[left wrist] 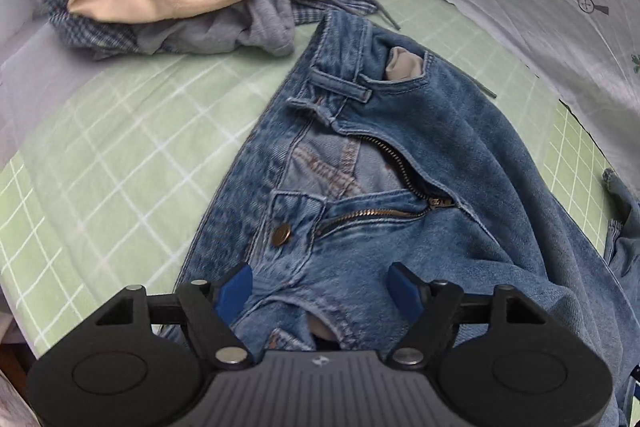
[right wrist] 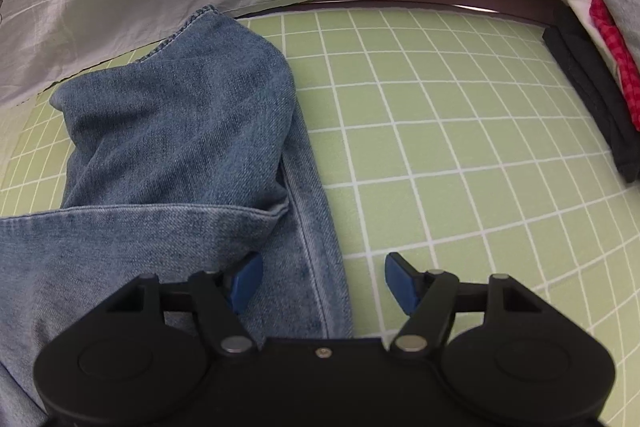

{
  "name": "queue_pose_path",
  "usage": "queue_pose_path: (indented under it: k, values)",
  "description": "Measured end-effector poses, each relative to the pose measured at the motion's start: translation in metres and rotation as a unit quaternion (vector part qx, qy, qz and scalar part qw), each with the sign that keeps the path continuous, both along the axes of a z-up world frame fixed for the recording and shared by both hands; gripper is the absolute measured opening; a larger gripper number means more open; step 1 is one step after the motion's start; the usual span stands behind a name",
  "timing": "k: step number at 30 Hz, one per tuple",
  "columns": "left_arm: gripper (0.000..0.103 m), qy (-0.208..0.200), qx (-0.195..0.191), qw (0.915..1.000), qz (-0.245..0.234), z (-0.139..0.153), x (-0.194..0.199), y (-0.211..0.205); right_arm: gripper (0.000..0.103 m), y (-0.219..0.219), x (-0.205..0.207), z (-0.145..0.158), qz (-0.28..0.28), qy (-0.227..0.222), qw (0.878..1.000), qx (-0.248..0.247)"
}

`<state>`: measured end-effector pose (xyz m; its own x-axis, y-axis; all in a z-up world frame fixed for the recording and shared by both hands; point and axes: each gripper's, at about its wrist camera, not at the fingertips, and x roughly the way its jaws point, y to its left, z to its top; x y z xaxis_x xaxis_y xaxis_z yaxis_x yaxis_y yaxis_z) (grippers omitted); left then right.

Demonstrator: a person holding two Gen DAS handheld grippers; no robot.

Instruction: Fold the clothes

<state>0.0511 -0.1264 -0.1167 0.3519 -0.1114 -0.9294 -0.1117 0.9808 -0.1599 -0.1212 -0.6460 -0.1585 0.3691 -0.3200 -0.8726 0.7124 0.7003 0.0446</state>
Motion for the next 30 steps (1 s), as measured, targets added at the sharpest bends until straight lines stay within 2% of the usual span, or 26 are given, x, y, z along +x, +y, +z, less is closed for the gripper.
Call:
queue_pose_path:
  k: [3,6,8,9,11,13,16,17,19,21,23,25,27,28,29,30]
  values:
    - [0.082,0.014,-0.05,0.998,0.036,-0.009,-0.006,0.018,0.071,0.011,0.001,0.0,0.014,-0.006,1.0,0.0]
    - [0.085,0.023,-0.07,0.9957,0.056,-0.018,-0.009,0.022,0.068,0.022,0.005,0.0,0.039,-0.006,0.999,-0.008]
    - [0.087,0.021,-0.067,0.9958,0.058,-0.022,-0.01,0.022,0.05,0.028,0.008,0.001,0.058,-0.006,0.998,-0.015]
    - [0.087,0.021,-0.065,0.9959,0.059,-0.024,-0.01,0.021,0.045,0.03,0.009,0.002,0.062,-0.006,0.998,-0.018]
    - [0.087,0.02,-0.06,0.9964,0.057,-0.025,-0.009,0.02,0.001,0.03,0.002,0.012,0.046,-0.021,0.998,-0.042]
    - [0.088,0.018,-0.052,0.9972,0.051,-0.026,-0.008,0.018,0.002,0.03,-0.011,0.027,0.025,-0.043,0.996,-0.076]
    - [0.091,0.009,-0.041,0.9984,0.038,-0.027,-0.008,0.018,0.001,0.036,-0.047,0.068,-0.008,-0.084,0.988,-0.131]
    - [0.092,0.007,-0.037,0.9987,0.035,-0.028,-0.008,0.019,0.001,0.039,-0.06,0.081,-0.02,-0.086,0.984,-0.157]
    - [0.094,0.002,-0.035,0.999,0.029,-0.028,-0.009,0.02,0.001,0.049,-0.087,0.104,-0.054,-0.06,0.968,-0.239]
    - [0.094,-0.001,-0.034,0.9991,0.026,-0.029,-0.009,0.02,0.002,0.05,-0.113,0.11,-0.093,-0.014,0.953,-0.287]
    - [0.094,0.0,-0.03,0.9993,0.024,-0.029,-0.008,0.019,0.002,0.037,-0.142,0.1,-0.13,0.024,0.955,-0.265]
    - [0.094,0.002,-0.029,0.9993,0.025,-0.029,-0.008,0.018,0.003,0.02,-0.168,0.08,-0.162,0.043,0.969,-0.184]
    - [0.093,0.007,-0.037,0.9989,0.028,-0.027,-0.008,0.021,0.005,0.017,-0.189,0.066,-0.191,0.019,0.973,-0.125]
    - [0.093,0.01,-0.044,0.9985,0.031,-0.026,-0.009,0.024,0.011,0.017,-0.197,0.061,-0.204,0.003,0.974,-0.1]
    - [0.093,0.011,-0.05,0.998,0.036,-0.025,-0.011,0.027,0.021,0.018,-0.204,0.056,-0.218,-0.011,0.973,-0.077]
    - [0.093,0.012,-0.057,0.9975,0.04,-0.024,-0.013,0.03,0.024,0.019,-0.208,0.051,-0.232,-0.024,0.971,-0.062]
